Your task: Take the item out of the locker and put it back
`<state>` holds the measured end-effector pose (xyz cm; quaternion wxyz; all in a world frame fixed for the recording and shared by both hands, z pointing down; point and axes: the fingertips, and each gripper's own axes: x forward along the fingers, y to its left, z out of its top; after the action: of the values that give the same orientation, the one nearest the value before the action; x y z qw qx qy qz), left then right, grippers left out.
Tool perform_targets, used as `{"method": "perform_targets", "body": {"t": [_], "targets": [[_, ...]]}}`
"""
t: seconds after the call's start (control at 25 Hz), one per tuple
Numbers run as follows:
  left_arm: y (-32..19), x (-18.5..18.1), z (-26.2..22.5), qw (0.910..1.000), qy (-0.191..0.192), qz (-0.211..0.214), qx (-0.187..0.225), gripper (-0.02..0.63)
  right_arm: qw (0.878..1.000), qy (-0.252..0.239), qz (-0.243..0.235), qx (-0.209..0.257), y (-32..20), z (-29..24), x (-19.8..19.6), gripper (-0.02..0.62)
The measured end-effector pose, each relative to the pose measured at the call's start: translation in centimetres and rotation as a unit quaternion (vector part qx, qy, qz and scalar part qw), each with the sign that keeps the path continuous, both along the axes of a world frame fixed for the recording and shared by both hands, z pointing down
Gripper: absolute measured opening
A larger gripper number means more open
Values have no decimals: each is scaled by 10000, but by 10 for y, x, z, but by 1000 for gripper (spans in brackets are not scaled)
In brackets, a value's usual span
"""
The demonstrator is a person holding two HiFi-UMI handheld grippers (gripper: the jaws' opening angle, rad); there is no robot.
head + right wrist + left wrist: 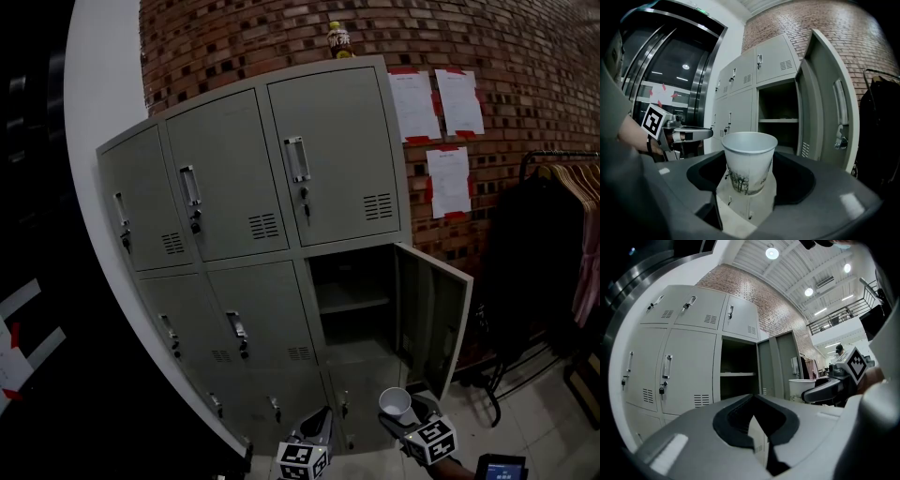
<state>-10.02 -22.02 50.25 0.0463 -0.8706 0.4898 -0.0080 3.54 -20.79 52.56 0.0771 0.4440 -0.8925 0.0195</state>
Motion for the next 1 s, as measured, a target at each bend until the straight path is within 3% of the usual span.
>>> {"method": "perform_targets", "body": {"t": [1.0], "targets": [[-8,2,3,9994,-7,-58,-333,2,9999,8,-18,-99,-18,6,-3,298]]}}
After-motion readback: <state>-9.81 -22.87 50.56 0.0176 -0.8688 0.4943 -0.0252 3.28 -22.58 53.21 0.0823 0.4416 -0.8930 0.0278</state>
